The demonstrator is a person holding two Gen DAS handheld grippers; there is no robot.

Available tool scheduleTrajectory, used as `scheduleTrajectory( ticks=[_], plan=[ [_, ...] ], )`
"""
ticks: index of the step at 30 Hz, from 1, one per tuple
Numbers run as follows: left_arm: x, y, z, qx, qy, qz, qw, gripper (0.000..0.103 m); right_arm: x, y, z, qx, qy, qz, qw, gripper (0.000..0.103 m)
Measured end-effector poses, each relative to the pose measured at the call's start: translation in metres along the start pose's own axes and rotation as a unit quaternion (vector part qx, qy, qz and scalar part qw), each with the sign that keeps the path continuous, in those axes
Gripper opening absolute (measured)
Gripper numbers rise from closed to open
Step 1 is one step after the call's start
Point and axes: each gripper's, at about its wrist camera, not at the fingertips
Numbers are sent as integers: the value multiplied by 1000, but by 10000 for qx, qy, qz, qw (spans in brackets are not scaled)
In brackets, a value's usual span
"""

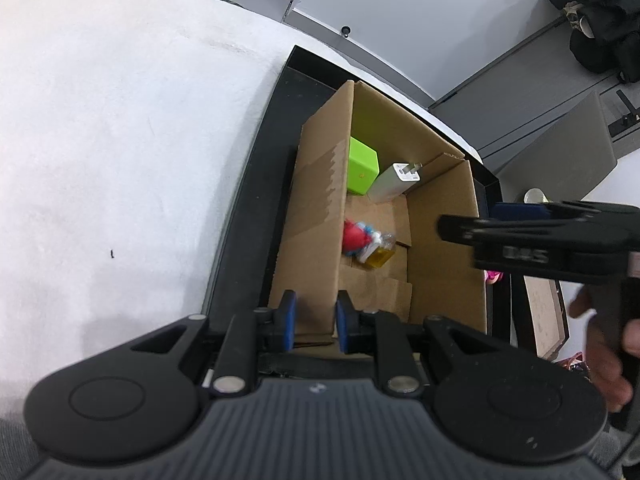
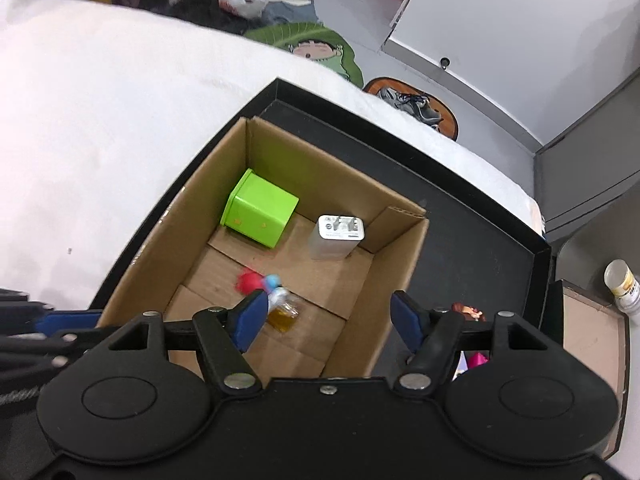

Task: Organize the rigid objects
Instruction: 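Open the right gripper to drop them into the box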

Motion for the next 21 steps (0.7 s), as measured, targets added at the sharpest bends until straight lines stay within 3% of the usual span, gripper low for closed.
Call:
scheduleTrajectory(
  ticks=[21],
  plan=[
    [3, -6, -2, -52, -14, 163, 9999, 19, -32, -75, -42, 744, -236, 15, 9970, 68]
  ],
)
Point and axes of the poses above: each gripper's, at about its wrist camera, not at the fingertips, and x roughly the way its jaws point, y to its left, z to its top, and after that the axes turned 6 degrees about -x, right-handed
